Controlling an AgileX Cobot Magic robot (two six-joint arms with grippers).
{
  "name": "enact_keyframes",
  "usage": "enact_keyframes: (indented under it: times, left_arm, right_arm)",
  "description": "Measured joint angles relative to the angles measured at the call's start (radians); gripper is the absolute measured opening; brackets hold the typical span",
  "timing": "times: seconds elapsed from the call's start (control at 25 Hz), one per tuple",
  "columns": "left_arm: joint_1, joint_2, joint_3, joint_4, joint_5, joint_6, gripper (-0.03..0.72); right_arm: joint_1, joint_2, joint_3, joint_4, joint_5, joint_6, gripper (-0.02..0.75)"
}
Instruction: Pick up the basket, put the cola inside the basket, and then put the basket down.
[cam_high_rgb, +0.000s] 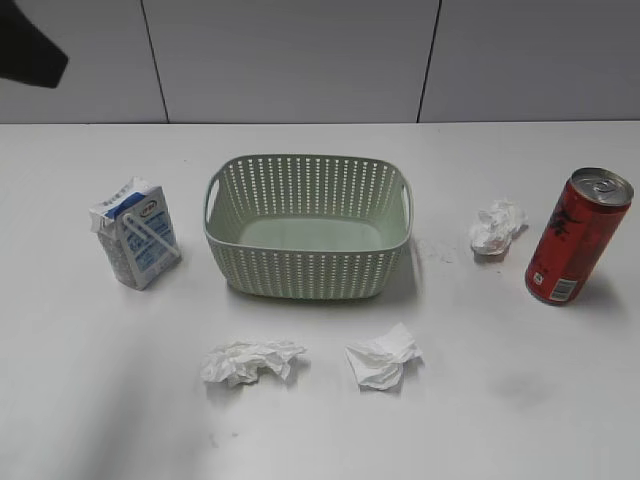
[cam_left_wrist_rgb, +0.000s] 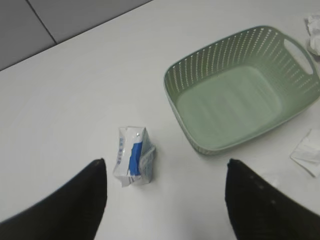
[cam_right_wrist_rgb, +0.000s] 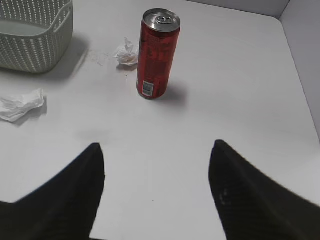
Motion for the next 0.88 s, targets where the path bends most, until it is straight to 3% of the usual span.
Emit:
enact_keyframes:
  times: [0.36,0.52,0.68,0.88]
  left_arm:
    - [0.0,0.339,-0.325,-0.024,0.12,-0.058,0.561]
    - [-0.019,0.49,-0.452,0.038,0.211,-0.128,0.55]
    - [-0.064,0.608,-0.5,0.132,0.239,-0.228,0.536]
    - [-0.087,0.716,-0.5,0.135,0.2,-0.323,0.536]
  right_arm:
    - [0.0,0.0,0.0,0.0,0.0,0.0,0.499]
    - [0.0,0.0,0.0,0.0,0.0,0.0,0.499]
    - [0.0,0.0,0.0,0.0,0.0,0.001,0.499]
    - [0.0,0.0,0.0,-0.008,0.0,0.011,0.499]
